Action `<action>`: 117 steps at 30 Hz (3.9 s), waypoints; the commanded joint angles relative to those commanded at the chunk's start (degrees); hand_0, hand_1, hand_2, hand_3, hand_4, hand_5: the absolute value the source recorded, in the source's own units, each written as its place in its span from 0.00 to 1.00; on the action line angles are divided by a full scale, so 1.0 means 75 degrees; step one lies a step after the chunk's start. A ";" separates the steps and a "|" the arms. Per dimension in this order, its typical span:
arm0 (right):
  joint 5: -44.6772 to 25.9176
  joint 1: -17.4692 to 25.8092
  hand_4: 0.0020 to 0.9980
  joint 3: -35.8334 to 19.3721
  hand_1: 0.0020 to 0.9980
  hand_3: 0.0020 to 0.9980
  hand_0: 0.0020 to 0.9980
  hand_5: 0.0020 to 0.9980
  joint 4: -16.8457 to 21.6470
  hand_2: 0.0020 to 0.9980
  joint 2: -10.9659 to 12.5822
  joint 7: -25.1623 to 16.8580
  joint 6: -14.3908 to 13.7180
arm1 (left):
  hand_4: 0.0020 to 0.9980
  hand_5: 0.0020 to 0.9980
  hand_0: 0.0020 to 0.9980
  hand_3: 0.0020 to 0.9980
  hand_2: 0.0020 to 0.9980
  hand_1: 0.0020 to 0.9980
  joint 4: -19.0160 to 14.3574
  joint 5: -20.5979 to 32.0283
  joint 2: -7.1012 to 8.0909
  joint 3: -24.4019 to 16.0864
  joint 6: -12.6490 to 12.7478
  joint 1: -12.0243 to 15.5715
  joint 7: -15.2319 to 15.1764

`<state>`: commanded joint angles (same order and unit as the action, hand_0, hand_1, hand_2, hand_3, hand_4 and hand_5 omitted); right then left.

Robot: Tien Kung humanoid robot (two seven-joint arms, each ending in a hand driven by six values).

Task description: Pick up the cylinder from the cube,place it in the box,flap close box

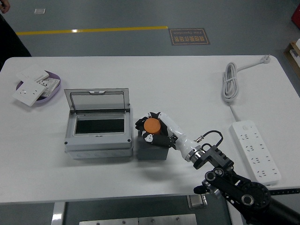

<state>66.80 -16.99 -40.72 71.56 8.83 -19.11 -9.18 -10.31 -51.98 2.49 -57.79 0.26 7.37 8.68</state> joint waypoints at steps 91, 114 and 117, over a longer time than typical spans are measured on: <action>0.2621 -0.5260 0.73 0.3724 0.72 0.78 0.79 0.32 -0.0516 0.76 -0.1177 0.5168 0.0663 | 0.00 0.00 0.92 0.95 0.86 0.85 0.0000 -0.0424 0.0323 -0.0343 -0.0004 0.0164 0.0162; 0.1044 -0.5204 0.81 0.1964 0.72 0.78 0.80 0.27 0.0458 0.76 -0.1135 0.4646 0.0639 | 0.00 0.00 0.92 0.95 0.86 0.85 0.0000 -0.0386 0.0253 -0.0215 -0.0026 0.0167 0.0129; 0.1019 -0.5279 0.80 0.1892 0.72 0.77 0.79 0.28 0.0095 0.75 -0.1143 0.4494 0.0556 | 0.00 0.00 0.92 0.95 0.86 0.85 0.0000 -0.0393 0.0258 -0.0209 -0.0030 0.0151 0.0128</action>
<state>74.44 -56.58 -26.53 72.27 0.25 14.59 -5.01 -10.31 -54.93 4.43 -59.36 0.04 8.50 9.64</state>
